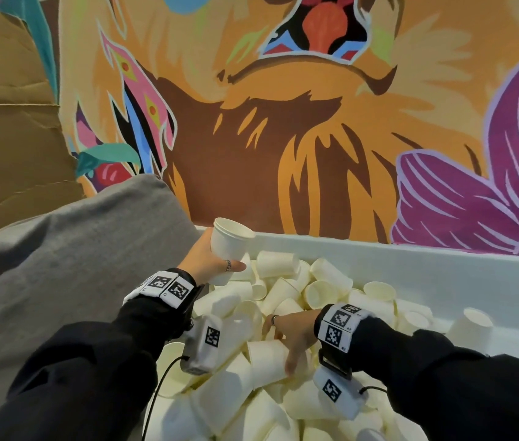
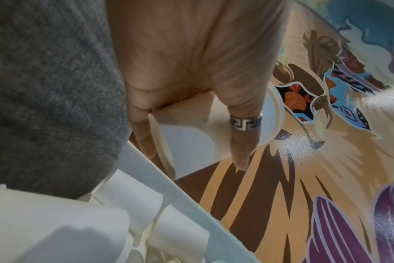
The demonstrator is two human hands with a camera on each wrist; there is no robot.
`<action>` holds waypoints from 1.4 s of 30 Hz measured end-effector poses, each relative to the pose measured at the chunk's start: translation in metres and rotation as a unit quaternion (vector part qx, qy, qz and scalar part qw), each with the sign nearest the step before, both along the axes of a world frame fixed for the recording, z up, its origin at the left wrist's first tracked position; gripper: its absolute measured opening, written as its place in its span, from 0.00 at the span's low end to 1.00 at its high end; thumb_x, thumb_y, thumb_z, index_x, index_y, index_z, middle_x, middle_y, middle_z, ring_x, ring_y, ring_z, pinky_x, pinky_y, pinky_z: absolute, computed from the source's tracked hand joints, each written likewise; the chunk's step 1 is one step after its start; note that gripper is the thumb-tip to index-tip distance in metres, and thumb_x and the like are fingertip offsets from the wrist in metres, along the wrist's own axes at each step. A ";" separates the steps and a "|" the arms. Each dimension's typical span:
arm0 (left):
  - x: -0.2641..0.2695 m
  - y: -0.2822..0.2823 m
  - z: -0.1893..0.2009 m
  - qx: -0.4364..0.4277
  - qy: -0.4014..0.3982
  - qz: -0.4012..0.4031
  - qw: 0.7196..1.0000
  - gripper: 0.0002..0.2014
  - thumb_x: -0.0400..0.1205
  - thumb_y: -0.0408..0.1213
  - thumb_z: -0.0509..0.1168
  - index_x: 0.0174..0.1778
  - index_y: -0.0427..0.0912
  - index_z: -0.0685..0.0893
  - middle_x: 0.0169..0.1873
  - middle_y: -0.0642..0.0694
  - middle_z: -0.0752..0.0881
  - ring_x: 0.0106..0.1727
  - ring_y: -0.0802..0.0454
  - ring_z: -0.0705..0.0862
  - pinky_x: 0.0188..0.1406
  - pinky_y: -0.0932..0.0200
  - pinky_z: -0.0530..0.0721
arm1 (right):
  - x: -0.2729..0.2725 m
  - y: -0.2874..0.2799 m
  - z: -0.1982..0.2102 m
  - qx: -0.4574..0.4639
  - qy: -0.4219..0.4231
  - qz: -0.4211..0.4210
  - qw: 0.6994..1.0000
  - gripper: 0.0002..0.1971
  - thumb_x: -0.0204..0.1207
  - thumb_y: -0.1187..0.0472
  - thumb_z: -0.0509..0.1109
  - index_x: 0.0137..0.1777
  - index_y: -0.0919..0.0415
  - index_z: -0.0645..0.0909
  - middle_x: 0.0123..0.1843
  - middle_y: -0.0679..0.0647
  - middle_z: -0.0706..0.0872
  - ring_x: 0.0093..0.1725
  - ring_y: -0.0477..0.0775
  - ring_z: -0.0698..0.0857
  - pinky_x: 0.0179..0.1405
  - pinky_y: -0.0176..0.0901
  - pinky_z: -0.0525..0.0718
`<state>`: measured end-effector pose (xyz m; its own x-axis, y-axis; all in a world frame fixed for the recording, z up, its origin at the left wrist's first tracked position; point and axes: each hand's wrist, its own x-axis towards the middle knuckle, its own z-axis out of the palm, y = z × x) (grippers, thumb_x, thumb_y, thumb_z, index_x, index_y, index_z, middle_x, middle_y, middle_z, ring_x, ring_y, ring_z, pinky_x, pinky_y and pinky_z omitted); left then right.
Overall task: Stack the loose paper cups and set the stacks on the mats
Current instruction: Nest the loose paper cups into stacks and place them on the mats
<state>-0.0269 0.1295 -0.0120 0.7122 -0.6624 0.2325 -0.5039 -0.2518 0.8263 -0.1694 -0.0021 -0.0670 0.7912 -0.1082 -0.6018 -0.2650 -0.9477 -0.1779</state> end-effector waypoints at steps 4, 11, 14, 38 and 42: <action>0.000 -0.003 0.001 -0.008 -0.001 0.004 1.000 0.32 0.68 0.30 0.79 0.64 0.43 0.70 0.46 0.53 0.78 0.47 0.57 0.78 0.39 0.68 0.73 | -0.004 -0.013 0.012 -0.013 -0.033 -0.007 0.999 0.43 0.68 0.58 0.79 0.78 0.53 0.57 0.72 0.54 0.76 0.67 0.60 0.78 0.65 0.50 0.75; -0.003 -0.007 0.000 -0.009 -0.005 -0.003 1.000 0.33 0.68 0.30 0.79 0.66 0.40 0.71 0.46 0.55 0.77 0.46 0.63 0.77 0.39 0.68 0.73 | -0.013 -0.067 0.052 0.002 -0.197 -0.071 0.978 0.48 0.65 0.60 0.80 0.79 0.54 0.51 0.65 0.57 0.77 0.60 0.59 0.80 0.60 0.50 0.81; -0.005 -0.011 -0.001 -0.008 0.004 -0.010 1.000 0.33 0.68 0.29 0.79 0.66 0.40 0.71 0.46 0.54 0.78 0.46 0.63 0.78 0.38 0.67 0.74 | -0.015 -0.079 0.077 0.115 -0.382 -0.119 0.909 0.54 0.63 0.66 0.81 0.80 0.53 0.45 0.68 0.54 0.68 0.69 0.58 0.73 0.69 0.54 0.76; -0.016 0.007 0.007 -0.069 0.020 -0.012 0.997 0.37 0.61 0.35 0.81 0.66 0.43 0.72 0.54 0.45 0.83 0.51 0.54 0.82 0.45 0.63 0.80 | 0.013 0.001 0.077 0.366 -0.469 -0.207 0.777 0.26 0.82 0.38 0.50 0.79 0.40 0.57 0.80 0.48 0.57 0.78 0.52 0.64 0.73 0.57 0.70; -0.003 0.018 0.006 -0.070 0.024 0.009 0.997 0.36 0.64 0.33 0.81 0.66 0.42 0.72 0.55 0.43 0.83 0.55 0.48 0.82 0.49 0.57 0.81 | 0.019 -0.002 0.057 0.252 -0.345 -0.210 0.879 0.26 0.80 0.47 0.64 0.74 0.56 0.64 0.70 0.56 0.76 0.59 0.52 0.78 0.49 0.43 0.77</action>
<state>-0.0302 0.1478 -0.0057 0.7358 -0.6130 0.2880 -0.4602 -0.1405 0.8766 -0.1504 -0.0043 -0.0104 0.9406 -0.3357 -0.0501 -0.2377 -0.5461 -0.8033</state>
